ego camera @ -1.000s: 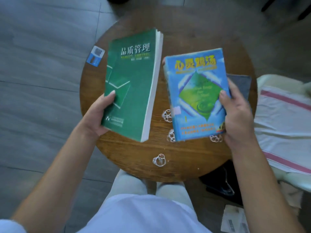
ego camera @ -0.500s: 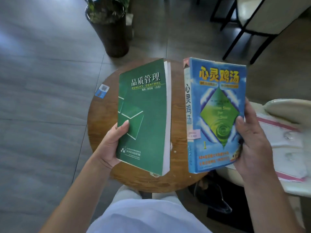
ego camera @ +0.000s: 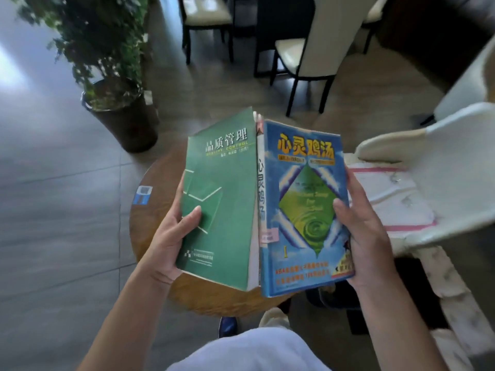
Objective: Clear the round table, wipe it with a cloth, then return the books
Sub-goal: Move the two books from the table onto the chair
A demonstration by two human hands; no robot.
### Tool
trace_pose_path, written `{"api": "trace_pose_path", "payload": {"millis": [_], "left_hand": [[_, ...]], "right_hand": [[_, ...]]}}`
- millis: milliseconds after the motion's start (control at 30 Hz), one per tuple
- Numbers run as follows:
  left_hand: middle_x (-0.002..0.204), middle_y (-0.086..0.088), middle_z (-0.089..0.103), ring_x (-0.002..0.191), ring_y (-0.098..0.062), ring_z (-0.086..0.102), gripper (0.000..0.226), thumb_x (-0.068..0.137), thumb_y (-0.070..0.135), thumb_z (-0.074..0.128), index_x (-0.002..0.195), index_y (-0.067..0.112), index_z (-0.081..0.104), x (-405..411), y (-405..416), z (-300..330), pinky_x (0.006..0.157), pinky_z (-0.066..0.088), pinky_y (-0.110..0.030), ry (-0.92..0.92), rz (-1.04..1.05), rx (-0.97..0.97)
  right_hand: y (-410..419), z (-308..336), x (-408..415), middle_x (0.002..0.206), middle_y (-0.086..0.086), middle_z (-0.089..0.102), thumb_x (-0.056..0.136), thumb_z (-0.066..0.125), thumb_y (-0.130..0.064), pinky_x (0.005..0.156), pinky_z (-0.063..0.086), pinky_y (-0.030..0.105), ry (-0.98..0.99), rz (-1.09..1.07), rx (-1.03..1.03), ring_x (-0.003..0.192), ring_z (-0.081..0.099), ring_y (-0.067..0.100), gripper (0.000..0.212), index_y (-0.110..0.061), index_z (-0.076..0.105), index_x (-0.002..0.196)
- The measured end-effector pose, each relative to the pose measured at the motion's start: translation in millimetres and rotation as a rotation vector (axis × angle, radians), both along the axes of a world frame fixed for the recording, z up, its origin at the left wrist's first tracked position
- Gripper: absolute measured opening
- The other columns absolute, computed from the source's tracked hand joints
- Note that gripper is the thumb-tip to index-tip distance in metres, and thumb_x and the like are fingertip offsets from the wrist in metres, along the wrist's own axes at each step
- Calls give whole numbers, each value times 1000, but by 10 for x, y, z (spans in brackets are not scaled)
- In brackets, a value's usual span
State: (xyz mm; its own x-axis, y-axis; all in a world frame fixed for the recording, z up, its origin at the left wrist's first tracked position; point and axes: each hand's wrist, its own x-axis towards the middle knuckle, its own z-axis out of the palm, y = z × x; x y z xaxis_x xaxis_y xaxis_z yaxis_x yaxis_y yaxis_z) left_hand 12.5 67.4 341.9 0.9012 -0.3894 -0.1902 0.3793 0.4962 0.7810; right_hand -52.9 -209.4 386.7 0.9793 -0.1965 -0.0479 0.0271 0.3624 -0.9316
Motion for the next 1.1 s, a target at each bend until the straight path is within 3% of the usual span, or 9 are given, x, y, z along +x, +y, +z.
{"api": "trace_pose_path", "payload": {"millis": [133,233,333,467,600,667,767,933,1100], "left_hand": [[144,-8,63,96,-26,77,77,89,10,58,155,43,39,-21,-124,68,71,65,-41,-40,-58,8],[143,-10,63,97,-27,77,101,68,22,94,152,45,44,-74,-264,102,71,65,-43,-4,-140,-20],[142,-8,64,96,-26,77,114,53,32,102,151,45,45,-150,-442,155,71,65,-43,12,-184,-37],[146,2,62,100,-23,76,113,56,33,100,151,52,42,-280,-773,225,73,66,-41,-17,-244,-40],[150,5,59,102,-23,76,100,68,29,93,150,55,42,-466,-1162,237,73,66,-42,-46,-288,-35],[149,4,59,99,-23,76,75,91,15,67,149,55,42,-589,-1380,234,71,66,-42,-76,-276,-16],[146,4,62,93,-22,77,71,100,4,39,149,55,43,-794,-1692,249,69,66,-40,-82,-304,3],[147,3,61,91,-21,77,74,93,6,44,150,55,43,-1119,-2181,249,65,65,-39,-114,-317,48],[150,1,58,92,-21,77,77,91,6,46,151,54,42,-1238,-2530,213,66,66,-39,-113,-339,93]], "right_hand": [[5,109,-317,145,9,63,100,58,-13,97,60,38,-1,-149,-105,122,69,27,58,-28,44,155],[-96,149,-520,144,9,64,95,52,-14,80,62,25,7,-221,-117,103,75,13,62,-29,45,154],[-232,172,-721,146,4,63,97,50,-13,96,60,33,-4,-266,-131,126,67,24,62,-28,42,156],[-496,212,-1030,149,-1,60,99,51,-15,114,45,50,-7,-343,-138,139,57,27,61,-33,42,156],[-845,263,-1401,143,-7,66,98,53,-17,109,51,44,-1,-421,-141,132,62,22,59,-37,44,154],[-1066,258,-1638,141,-7,66,99,53,-16,108,51,45,2,-475,-136,132,63,22,59,-35,44,154],[-1437,208,-2027,145,-4,64,100,52,-16,111,46,53,21,-545,-125,134,61,25,59,-34,43,156],[-2031,33,-2530,151,-1,58,102,53,-17,121,32,64,33,-602,-87,141,54,30,57,-36,45,155],[-2419,-30,-2752,151,2,58,101,53,-16,120,33,64,23,-663,-72,141,54,31,59,-31,42,157]]}}
